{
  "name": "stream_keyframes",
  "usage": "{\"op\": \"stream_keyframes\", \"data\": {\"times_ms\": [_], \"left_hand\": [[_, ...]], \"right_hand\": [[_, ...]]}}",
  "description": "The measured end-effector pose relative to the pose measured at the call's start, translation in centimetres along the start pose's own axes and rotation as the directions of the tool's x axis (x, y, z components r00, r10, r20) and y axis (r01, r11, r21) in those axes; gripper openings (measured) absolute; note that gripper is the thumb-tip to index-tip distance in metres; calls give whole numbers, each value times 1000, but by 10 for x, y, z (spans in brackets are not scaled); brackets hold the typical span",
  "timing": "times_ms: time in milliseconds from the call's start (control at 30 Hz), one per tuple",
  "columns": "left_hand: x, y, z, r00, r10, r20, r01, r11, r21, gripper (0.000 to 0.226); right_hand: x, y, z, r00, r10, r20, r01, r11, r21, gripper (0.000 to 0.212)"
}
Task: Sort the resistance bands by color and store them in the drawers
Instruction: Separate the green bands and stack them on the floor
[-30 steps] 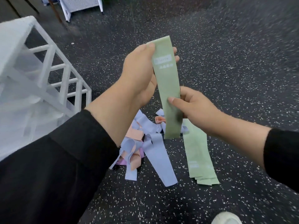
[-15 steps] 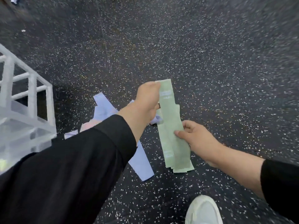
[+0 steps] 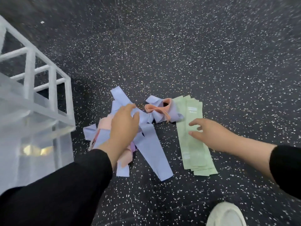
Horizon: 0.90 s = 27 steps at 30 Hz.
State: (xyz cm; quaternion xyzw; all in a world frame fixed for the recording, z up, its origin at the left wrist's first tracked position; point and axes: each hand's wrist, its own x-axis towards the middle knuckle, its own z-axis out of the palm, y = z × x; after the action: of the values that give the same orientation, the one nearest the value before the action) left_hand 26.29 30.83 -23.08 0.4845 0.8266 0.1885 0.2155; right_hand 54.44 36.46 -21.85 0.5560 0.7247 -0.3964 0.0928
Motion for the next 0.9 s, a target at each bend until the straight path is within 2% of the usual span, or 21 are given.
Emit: {"op": "stream_keyframes", "data": {"times_ms": [33, 100, 200, 267, 300, 367, 467, 500, 567, 633, 700, 733, 800, 833, 900], "left_hand": [[-11, -18, -9, 999, 14, -46, -10, 996, 90, 38], [-29, -53, -22, 994, -39, -103, 61, 974, 219, 47], [-51, -99, -31, 968, -235, -82, 249, 911, 327, 71], [-60, -123, -32, 945, -324, 47, 298, 911, 285, 85], [-62, -133, -30, 937, -327, 124, 299, 934, 197, 88], [-67, -147, -26, 920, -297, 254, 292, 955, 61, 91], [-75, -149, -22, 934, -280, 224, 278, 960, 37, 95], [-75, -150, -20, 934, -309, 178, 305, 951, 47, 91], [-72, -154, -17, 918, -383, 103, 379, 923, 62, 85], [-68, -158, -14, 905, -412, 108, 421, 903, -82, 86], [-63, -167, -8, 905, -409, 112, 424, 886, -189, 87], [-60, -171, -6, 908, -403, 112, 418, 892, -173, 86], [-52, -174, -5, 914, -385, 124, 399, 911, -108, 76], [-49, -172, -6, 921, -364, 138, 377, 923, -81, 66], [-46, -164, -8, 931, -322, 169, 339, 937, -82, 43]], "right_hand": [[1, -9, 0, 999, -40, 14, 41, 999, -31, 39], [4, -29, 0, 989, -139, 48, 143, 983, -117, 32], [7, -72, -1, 953, -249, 172, 292, 907, -303, 34], [7, -105, -2, 912, -293, 286, 394, 821, -414, 35], [8, -122, -1, 895, -298, 333, 431, 771, -469, 35], [18, -149, 7, 876, -346, 337, 482, 668, -568, 35], [38, -171, 32, 852, -397, 342, 513, 495, -702, 38], [41, -175, 40, 852, -383, 358, 516, 493, -700, 40], [43, -183, 56, 878, -317, 360, 479, 614, -627, 48], [42, -188, 74, 882, -260, 393, 450, 709, -543, 62], [46, -186, 96, 873, -263, 411, 448, 768, -459, 70], [49, -183, 107, 876, -265, 403, 433, 801, -413, 66], [56, -175, 124, 896, -268, 354, 389, 859, -333, 47], [56, -170, 132, 908, -269, 321, 369, 876, -309, 37], [55, -160, 146, 914, -298, 274, 377, 874, -306, 30]]}}
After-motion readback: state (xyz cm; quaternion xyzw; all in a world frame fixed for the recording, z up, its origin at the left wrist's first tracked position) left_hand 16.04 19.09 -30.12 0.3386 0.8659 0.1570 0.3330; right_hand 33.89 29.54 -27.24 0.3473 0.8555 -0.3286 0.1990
